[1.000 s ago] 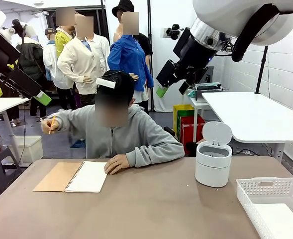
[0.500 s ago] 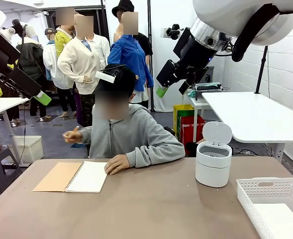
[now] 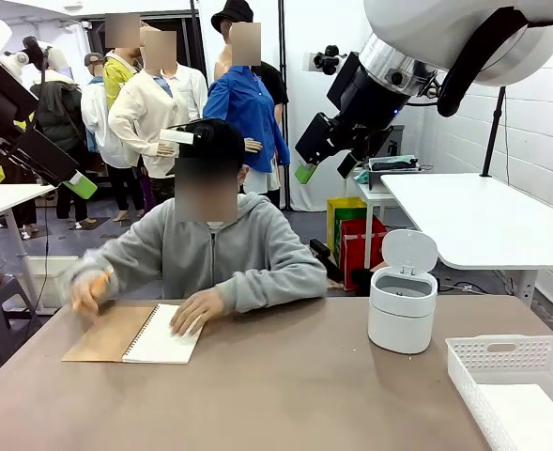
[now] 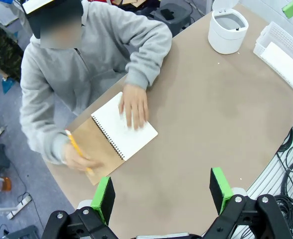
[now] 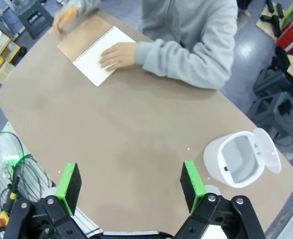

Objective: Sort the paper based on its condition.
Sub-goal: If a person hands you a paper, place it in the Organizing basket , and if it's crumpled, put it in the Trash can.

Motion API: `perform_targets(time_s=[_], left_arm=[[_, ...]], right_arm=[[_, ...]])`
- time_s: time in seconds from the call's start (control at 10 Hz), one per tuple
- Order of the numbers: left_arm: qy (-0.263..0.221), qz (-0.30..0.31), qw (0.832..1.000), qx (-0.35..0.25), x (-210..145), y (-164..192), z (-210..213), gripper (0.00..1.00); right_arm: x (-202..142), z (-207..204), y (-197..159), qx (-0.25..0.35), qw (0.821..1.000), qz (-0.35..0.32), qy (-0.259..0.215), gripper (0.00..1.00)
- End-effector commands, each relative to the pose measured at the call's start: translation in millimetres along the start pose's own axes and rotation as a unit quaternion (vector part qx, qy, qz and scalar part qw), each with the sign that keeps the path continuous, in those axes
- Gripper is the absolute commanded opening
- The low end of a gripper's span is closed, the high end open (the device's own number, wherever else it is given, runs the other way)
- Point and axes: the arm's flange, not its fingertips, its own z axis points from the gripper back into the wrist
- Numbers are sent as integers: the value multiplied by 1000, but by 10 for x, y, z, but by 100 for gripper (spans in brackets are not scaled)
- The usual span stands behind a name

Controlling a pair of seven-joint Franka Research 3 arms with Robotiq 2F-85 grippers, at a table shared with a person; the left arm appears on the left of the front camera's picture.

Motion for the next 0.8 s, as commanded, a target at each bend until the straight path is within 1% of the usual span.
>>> perform_targets(time_s=[0.0, 0.7], left_arm=[[0, 0, 1000, 0, -1, 2, 1, 100], [0, 0, 1000, 0, -1, 2, 1, 100]], right_arm=[[-5, -1, -18, 0, 1000, -2, 0, 100], [-5, -1, -18, 0, 1000, -2, 0, 100]])
